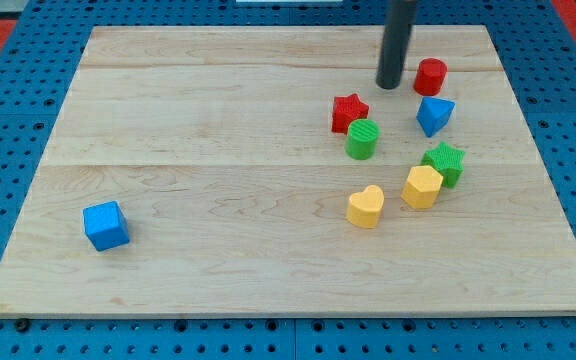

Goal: Move the blue triangle to the top right of the blue cube

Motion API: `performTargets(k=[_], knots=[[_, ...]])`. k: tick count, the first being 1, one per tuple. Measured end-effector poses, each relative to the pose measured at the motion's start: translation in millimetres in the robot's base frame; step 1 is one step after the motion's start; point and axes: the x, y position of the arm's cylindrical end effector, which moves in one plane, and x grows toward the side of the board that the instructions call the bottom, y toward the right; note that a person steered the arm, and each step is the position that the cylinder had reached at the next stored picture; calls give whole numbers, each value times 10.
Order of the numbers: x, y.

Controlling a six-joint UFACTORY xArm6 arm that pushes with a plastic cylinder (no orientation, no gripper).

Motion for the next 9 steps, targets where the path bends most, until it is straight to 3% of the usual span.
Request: performTargets(k=[2, 3, 5, 7, 8, 9], knots=[[625, 1021], [980, 966], [484, 128], [-29, -143], [349, -71], [350, -20]])
